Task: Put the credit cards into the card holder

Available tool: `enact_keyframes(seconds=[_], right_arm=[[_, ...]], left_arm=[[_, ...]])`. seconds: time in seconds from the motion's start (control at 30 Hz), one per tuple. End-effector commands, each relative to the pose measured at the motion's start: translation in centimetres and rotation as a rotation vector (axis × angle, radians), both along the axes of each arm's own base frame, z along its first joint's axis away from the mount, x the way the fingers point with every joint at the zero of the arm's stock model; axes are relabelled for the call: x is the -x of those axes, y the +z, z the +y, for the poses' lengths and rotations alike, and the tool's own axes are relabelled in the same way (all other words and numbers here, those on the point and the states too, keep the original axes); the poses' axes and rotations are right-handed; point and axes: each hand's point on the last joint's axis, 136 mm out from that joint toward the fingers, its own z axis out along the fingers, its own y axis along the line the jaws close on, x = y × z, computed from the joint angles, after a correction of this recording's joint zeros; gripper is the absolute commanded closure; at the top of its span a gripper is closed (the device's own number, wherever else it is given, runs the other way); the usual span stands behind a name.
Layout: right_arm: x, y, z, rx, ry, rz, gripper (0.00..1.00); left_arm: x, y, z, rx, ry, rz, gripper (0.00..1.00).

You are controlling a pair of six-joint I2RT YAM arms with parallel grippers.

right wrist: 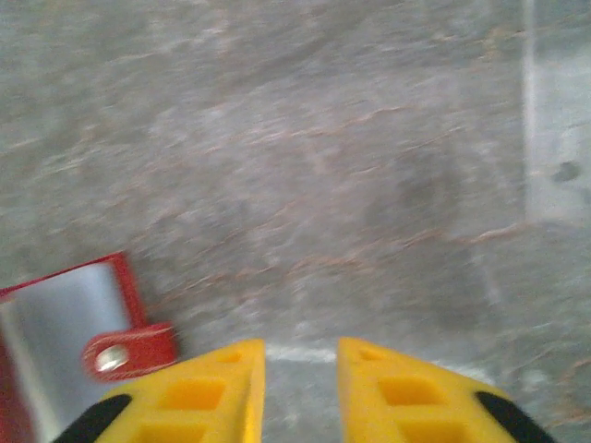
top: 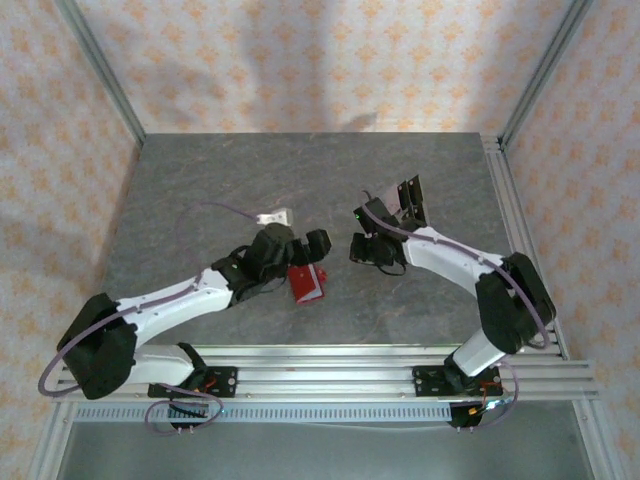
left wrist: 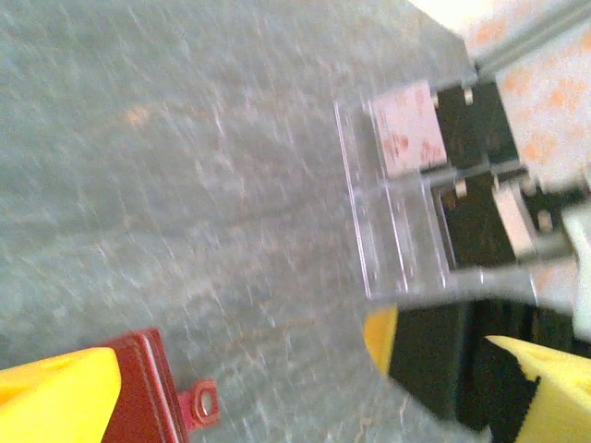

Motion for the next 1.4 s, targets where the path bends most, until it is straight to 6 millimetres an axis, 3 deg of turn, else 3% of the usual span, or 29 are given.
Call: enact_keyframes(seconds=[0.0,0.2,0.37,0.6,0.83,1.1,1.37], right_arm=[[1.2,3.0,4.0,-0.143,0.045,-0.042,0.81],[3.6,4.3,9.9,-0.229,0.146,-0.045,0.86],[4.4,2.9,12.5,-0.254,0.183,-0.006,0.89],[4.5,-1.7,12.5,-0.181,0.173,0.057,0.94],[4.6,-4.8,11.8,-0.136,0.158,0.089,0.97],[4.7,-5.8,11.5,-0.131,0.146,0.104,1.00],[4.7,-5.9,11.3,-0.132,0.141,0.107,1.00]], left_arm=[[-0.1,-1.8,5.4,-0.201,0.117,0.090,0.00],[0.3,-4.5,11.7,-0.375,0.226,0.239,0.00],[0.6,-6.4,13.8,-0.462,0.244,0.331,0.00],[0.8,-7.5,12.7,-0.483,0.135,0.365,0.00],[1.4,-8.1,10.1,-0.446,-0.004,0.355,0.00],[1.5,-9.6,7.4,-0.430,-0.075,0.350,0.01],[1.3,-11.6,6.5,-0.438,-0.083,0.383,0.01]])
